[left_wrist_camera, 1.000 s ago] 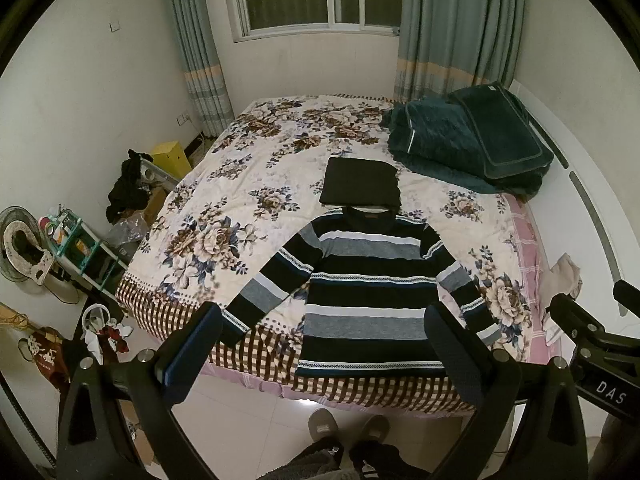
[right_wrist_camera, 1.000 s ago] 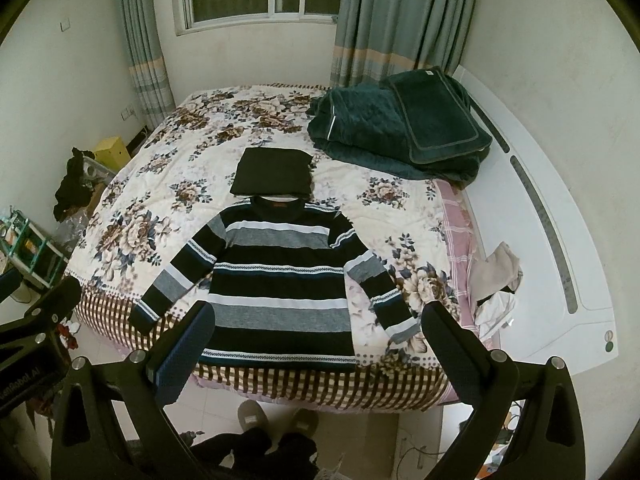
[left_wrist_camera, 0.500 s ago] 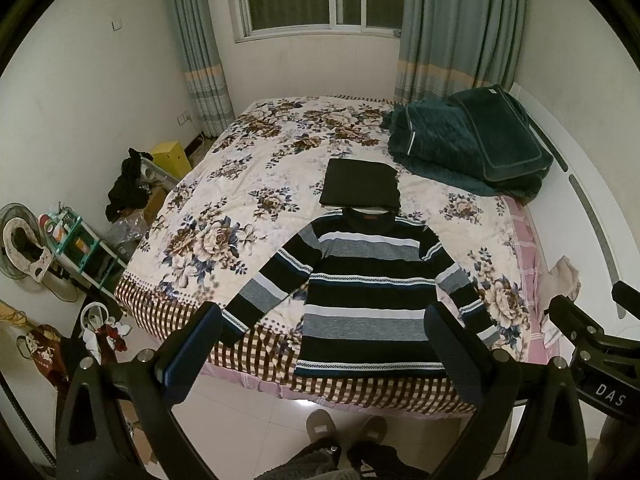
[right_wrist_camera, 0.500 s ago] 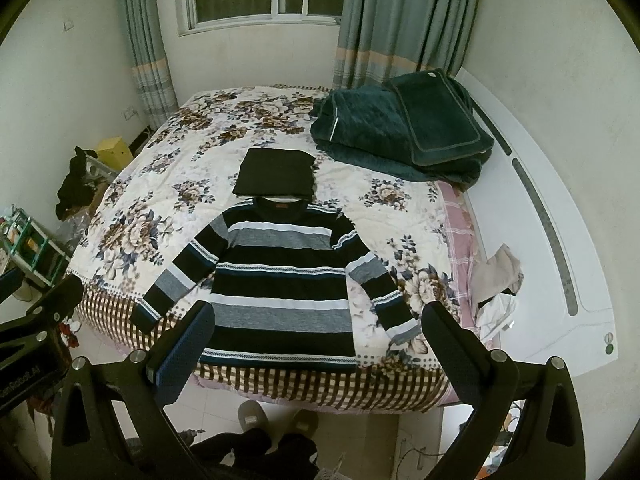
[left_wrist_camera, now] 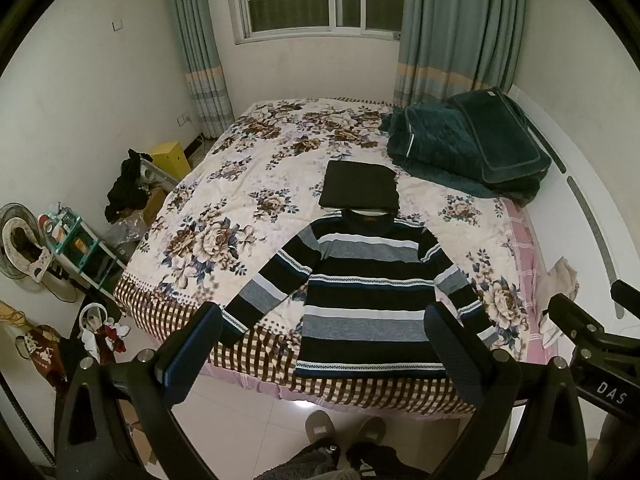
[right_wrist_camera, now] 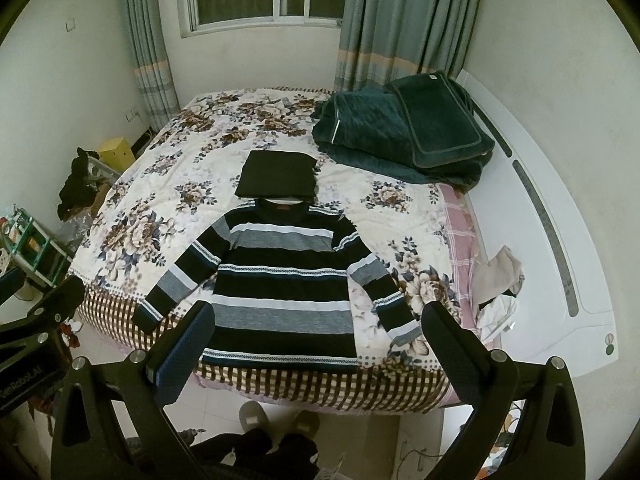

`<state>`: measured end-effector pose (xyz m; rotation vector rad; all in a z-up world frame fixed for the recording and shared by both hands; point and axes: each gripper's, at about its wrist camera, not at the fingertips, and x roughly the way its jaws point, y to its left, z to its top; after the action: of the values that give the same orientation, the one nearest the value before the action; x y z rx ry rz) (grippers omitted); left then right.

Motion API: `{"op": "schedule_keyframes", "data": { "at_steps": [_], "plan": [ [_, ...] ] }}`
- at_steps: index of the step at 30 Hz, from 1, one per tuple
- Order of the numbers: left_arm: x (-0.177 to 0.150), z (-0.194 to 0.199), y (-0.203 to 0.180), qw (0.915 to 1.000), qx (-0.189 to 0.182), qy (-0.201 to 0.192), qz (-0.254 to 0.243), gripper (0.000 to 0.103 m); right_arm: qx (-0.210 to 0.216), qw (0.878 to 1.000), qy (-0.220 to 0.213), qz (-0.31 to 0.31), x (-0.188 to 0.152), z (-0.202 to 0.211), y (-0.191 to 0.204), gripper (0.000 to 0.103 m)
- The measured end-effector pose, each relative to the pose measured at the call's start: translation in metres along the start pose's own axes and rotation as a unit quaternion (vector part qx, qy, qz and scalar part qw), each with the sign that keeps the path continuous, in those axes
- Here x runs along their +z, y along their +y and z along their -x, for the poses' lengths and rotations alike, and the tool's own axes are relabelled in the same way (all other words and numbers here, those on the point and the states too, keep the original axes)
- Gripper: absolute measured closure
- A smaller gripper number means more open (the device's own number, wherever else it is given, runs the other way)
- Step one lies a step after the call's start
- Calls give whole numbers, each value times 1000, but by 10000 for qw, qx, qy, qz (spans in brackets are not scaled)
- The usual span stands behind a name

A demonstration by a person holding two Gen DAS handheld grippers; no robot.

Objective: Fold small clothes

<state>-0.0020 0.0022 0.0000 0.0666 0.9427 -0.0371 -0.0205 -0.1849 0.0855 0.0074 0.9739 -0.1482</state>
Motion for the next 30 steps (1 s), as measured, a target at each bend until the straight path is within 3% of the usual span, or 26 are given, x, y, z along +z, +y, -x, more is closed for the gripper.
{"op": "schedule_keyframes", "data": {
  "at_steps": [12,19,26,30],
  "plan": [
    [5,-5,4,10000,-50,-27,-1,0,10,10000,-27,-25,3,4,3,0],
    [32,-34,-4,9998,102,-133,118,0,17,9996,-10,-267,23,-4,5,0],
    [30,-101,14,9990,381,-213,102,0,-34,9946,344,-981,14,-100,-30,0],
    [30,-172,8,9989,464,21,30,0,-382,9847,747,-1525,-3,-183,-72,0]
  ]
}}
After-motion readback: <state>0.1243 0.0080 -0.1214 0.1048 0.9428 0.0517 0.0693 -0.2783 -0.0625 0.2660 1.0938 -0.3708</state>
